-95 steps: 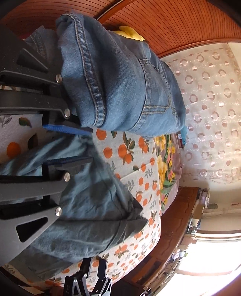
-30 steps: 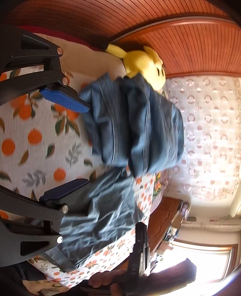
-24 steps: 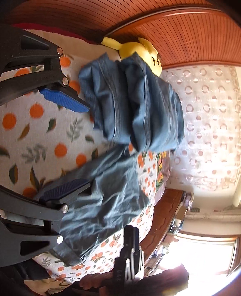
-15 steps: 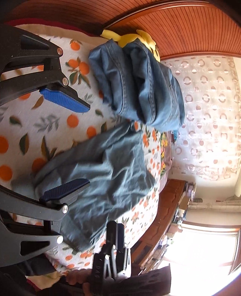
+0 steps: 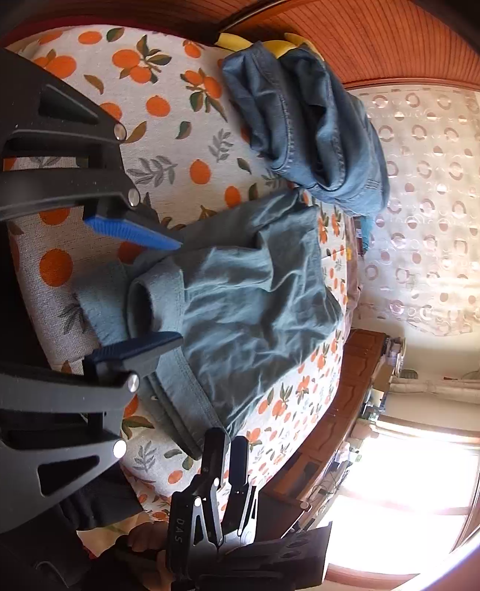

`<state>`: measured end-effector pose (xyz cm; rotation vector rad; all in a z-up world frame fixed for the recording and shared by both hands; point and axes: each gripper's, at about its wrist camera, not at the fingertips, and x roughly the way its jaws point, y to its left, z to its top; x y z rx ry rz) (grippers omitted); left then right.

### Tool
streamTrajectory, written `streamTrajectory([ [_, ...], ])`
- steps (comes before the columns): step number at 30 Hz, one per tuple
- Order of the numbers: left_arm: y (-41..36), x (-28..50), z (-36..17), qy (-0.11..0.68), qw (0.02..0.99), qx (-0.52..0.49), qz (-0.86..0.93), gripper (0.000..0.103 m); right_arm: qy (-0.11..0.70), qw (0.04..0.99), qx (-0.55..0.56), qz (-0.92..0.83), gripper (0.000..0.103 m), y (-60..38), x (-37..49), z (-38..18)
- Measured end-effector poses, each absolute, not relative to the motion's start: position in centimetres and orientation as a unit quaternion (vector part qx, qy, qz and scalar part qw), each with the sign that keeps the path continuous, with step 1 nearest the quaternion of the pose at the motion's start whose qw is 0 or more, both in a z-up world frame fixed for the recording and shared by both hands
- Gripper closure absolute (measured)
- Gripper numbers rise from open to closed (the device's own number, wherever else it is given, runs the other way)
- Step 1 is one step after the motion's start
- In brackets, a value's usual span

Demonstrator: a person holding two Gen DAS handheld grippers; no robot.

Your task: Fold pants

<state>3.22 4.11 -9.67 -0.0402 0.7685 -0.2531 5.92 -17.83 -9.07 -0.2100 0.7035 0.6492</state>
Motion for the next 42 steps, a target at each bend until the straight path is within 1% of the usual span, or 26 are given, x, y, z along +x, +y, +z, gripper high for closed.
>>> streamTrajectory([
  [2, 4.1, 3.2, -9.7, 0.376, 0.918, -0.023, -0.124, 0.065, 0.341, 0.882, -0.092, 0.311, 0.056, -18.1, 6.0, -9.2],
  [6, 3.6, 3.2, -9.6, 0.378, 0.917, -0.01, -0.127, 0.073, 0.342, 0.883, -0.082, 0.312, 0.055, -18.4, 6.0, -9.5],
  [8, 3.3, 3.2, -9.6, 0.38, 0.916, -0.007, -0.129, 0.081, 0.343, 0.883, -0.077, 0.312, 0.055, -18.6, 6.1, -9.6],
  [11, 3.1, 2.9, -9.2, 0.379, 0.916, -0.004, -0.132, 0.09, 0.345, 0.883, -0.07, 0.311, 0.054, -18.8, 6.3, -9.8],
  [14, 3.0, 2.1, -8.3, 0.372, 0.918, -0.011, -0.139, 0.092, 0.346, 0.883, -0.066, 0.31, 0.053, -19.0, 6.5, -10.0],
  [20, 3.1, 0.4, -6.4, 0.362, 0.922, -0.009, -0.134, 0.092, 0.347, 0.883, -0.057, 0.312, 0.051, -19.4, 6.3, -10.0],
  [25, 3.9, 0.6, -9.0, 0.401, 0.909, -0.01, -0.114, 0.092, 0.345, 0.883, -0.057, 0.313, 0.05, -19.5, 6.0, -9.8],
  [31, 4.5, 0.6, -9.9, 0.407, 0.907, -0.019, -0.107, 0.092, 0.348, 0.881, -0.059, 0.316, 0.05, -19.4, 5.5, -9.9],
  [36, 4.6, 0.6, -9.8, 0.407, 0.907, -0.02, -0.106, 0.081, 0.349, 0.881, -0.058, 0.314, 0.05, -19.5, 5.3, -9.8],
  [38, 4.8, 0.7, -9.7, 0.405, 0.908, -0.025, -0.102, 0.073, 0.35, 0.881, -0.056, 0.313, 0.05, -19.5, 5.4, -9.8],
  [39, 5.0, 0.8, -9.6, 0.404, 0.909, -0.027, -0.1, 0.072, 0.351, 0.881, -0.055, 0.313, 0.05, -19.4, 5.5, -9.8],
  [41, 5.3, 0.8, -9.5, 0.404, 0.909, -0.032, -0.096, 0.065, 0.353, 0.881, -0.052, 0.312, 0.05, -19.3, 5.6, -9.9],
  [42, 5.4, 0.9, -9.5, 0.403, 0.91, -0.033, -0.094, 0.063, 0.354, 0.88, -0.05, 0.312, 0.05, -19.3, 5.7, -9.9],
])
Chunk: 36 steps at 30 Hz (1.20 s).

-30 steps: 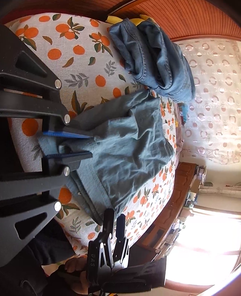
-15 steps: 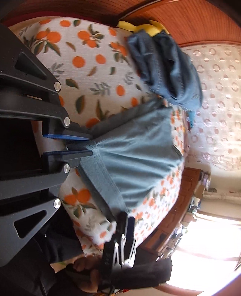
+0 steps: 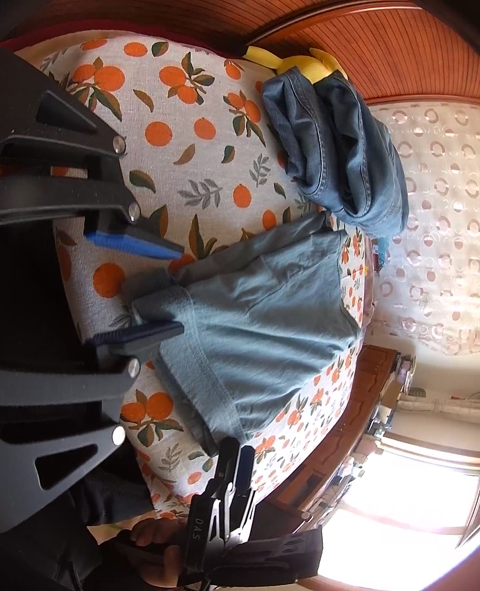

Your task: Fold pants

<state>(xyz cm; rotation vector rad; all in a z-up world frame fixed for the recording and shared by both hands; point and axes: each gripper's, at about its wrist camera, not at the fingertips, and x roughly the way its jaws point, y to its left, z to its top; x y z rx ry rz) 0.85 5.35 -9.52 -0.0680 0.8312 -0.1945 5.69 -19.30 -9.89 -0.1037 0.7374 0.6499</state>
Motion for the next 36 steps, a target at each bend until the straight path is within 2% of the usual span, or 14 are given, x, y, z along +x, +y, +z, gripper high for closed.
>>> streamTrajectory([
  [2, 5.5, 0.9, -9.5, 0.4, 0.911, -0.037, -0.093, 0.061, 0.358, 0.878, -0.046, 0.313, 0.05, -19.3, 5.7, -10.1],
  [11, 5.4, 1.4, -10.8, 0.415, 0.904, -0.036, -0.096, 0.06, 0.366, 0.87, -0.041, 0.327, 0.05, -18.8, 5.4, -10.7],
  [13, 5.6, 1.4, -11.0, 0.417, 0.903, -0.042, -0.099, 0.06, 0.368, 0.864, -0.036, 0.34, 0.061, -18.9, 5.4, -10.8],
  [15, 5.7, 1.3, -11.1, 0.417, 0.902, -0.047, -0.101, 0.06, 0.37, 0.864, -0.04, 0.338, 0.077, -18.9, 5.3, -10.8],
  [18, 5.7, 1.1, -11.1, 0.414, 0.903, -0.047, -0.106, 0.06, 0.369, 0.863, -0.04, 0.343, 0.089, -19.2, 5.2, -10.5],
  [21, 5.2, 1.0, -11.1, 0.418, 0.901, -0.038, -0.113, 0.06, 0.365, 0.863, -0.047, 0.346, 0.094, -19.5, 4.5, -10.1],
  [33, 4.6, 0.2, -10.7, 0.421, 0.898, -0.031, -0.128, 0.06, 0.372, 0.866, -0.032, 0.333, 0.094, -22.6, 2.4, -9.9],
  [36, 4.7, 0.4, -10.2, 0.416, 0.9, -0.03, -0.125, 0.06, 0.377, 0.867, -0.035, 0.325, 0.089, -22.5, 2.4, -9.9],
])
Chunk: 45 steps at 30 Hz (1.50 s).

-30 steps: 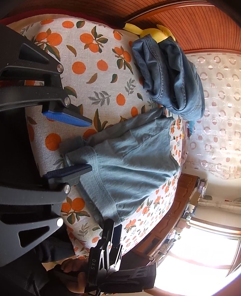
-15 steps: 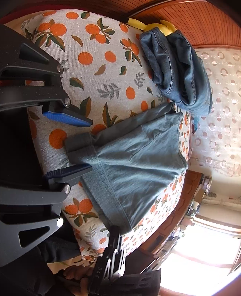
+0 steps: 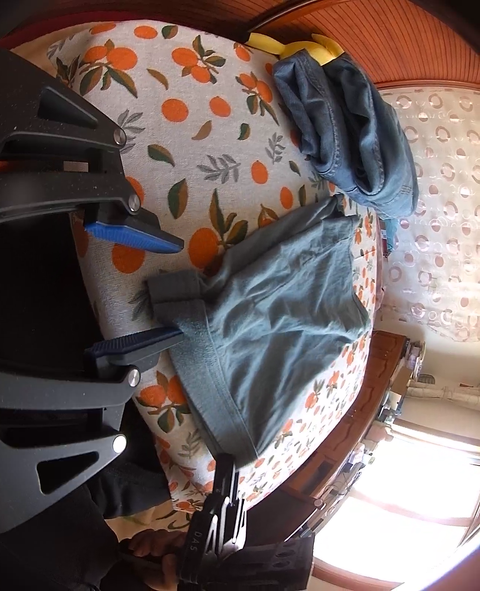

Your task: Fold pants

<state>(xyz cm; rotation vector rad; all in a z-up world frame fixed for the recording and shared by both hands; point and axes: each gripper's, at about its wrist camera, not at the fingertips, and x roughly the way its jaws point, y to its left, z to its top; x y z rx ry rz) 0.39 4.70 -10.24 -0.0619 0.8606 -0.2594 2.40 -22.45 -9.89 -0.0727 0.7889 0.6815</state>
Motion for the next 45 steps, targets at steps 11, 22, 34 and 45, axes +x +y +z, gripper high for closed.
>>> streamTrajectory([
  [11, 5.3, 2.4, -9.0, 0.398, 0.91, -0.029, -0.109, 0.06, 0.344, 0.88, -0.02, 0.326, 0.079, -23.4, 2.3, -8.4],
  [22, 6.6, 3.5, -7.4, 0.375, 0.921, -0.035, -0.098, 0.053, 0.31, 0.902, -0.034, 0.297, 0.052, -23.9, 3.3, -6.7],
  [34, 6.6, 10.5, -8.4, 0.375, 0.924, -0.004, -0.072, 0.053, 0.32, 0.906, -0.069, 0.27, 0.047, -19.0, 9.3, -8.7],
  [45, 6.0, 17.7, -9.5, 0.397, 0.915, 0.002, -0.074, 0.056, 0.324, 0.904, -0.073, 0.268, 0.048, -17.6, 10.5, -9.8],
])
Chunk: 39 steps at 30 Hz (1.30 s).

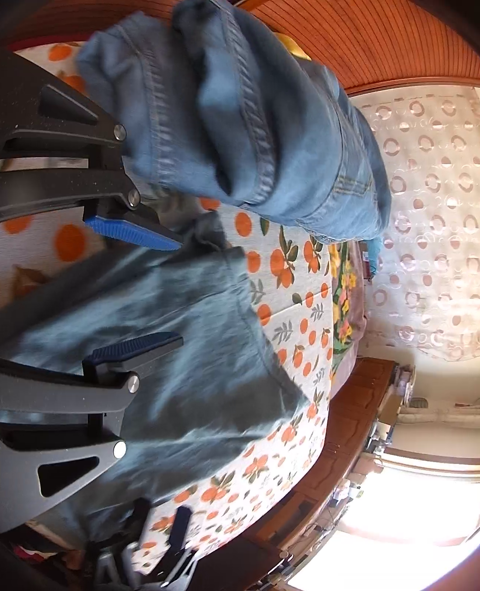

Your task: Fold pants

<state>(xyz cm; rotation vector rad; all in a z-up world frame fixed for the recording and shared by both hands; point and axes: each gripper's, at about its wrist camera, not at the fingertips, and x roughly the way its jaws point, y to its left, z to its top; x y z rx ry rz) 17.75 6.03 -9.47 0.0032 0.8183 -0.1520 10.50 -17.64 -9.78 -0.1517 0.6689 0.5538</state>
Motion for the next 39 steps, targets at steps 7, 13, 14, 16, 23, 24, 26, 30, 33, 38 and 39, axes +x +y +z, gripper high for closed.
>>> streamTrajectory([
  [7, 6.3, 20.8, -10.0, 0.407, 0.912, -0.002, -0.054, 0.061, 0.323, 0.905, -0.068, 0.269, 0.047, -18.0, 10.6, -10.0],
  [13, 6.9, 21.3, -10.0, 0.407, 0.911, -0.011, -0.063, 0.092, 0.325, 0.903, -0.066, 0.272, 0.047, -18.0, 10.7, -10.1],
  [14, 7.0, 21.0, -9.7, 0.401, 0.914, -0.008, -0.061, 0.097, 0.325, 0.903, -0.066, 0.272, 0.047, -18.0, 10.8, -10.1],
  [16, 7.7, 20.5, -8.8, 0.384, 0.922, -0.011, -0.053, 0.097, 0.326, 0.903, -0.066, 0.272, 0.047, -17.9, 10.8, -10.2],
  [23, 8.9, 20.6, -8.0, 0.387, 0.921, -0.005, -0.034, 0.097, 0.331, 0.901, -0.068, 0.272, 0.047, -17.8, 11.0, -10.4],
  [24, 8.8, 20.6, -8.1, 0.389, 0.92, -0.005, -0.034, 0.097, 0.332, 0.901, -0.067, 0.272, 0.047, -17.8, 11.1, -10.4],
  [26, 8.7, 20.1, -8.0, 0.394, 0.918, -0.009, -0.033, 0.091, 0.333, 0.9, -0.068, 0.272, 0.047, -17.7, 11.1, -10.4],
  [30, 8.0, 18.1, -8.2, 0.399, 0.915, -0.013, -0.055, 0.072, 0.334, 0.9, -0.068, 0.273, 0.047, -17.6, 11.1, -10.4],
  [33, 7.3, 15.9, -8.6, 0.398, 0.914, -0.012, -0.078, 0.054, 0.334, 0.9, -0.069, 0.272, 0.047, -17.6, 11.1, -10.4],
  [38, 6.7, 12.6, -9.4, 0.406, 0.909, -0.016, -0.094, 0.054, 0.335, 0.899, -0.069, 0.273, 0.047, -17.6, 11.1, -10.4],
  [39, 6.7, 12.0, -9.5, 0.407, 0.908, -0.018, -0.095, 0.054, 0.336, 0.899, -0.069, 0.273, 0.047, -17.5, 11.1, -10.4],
])
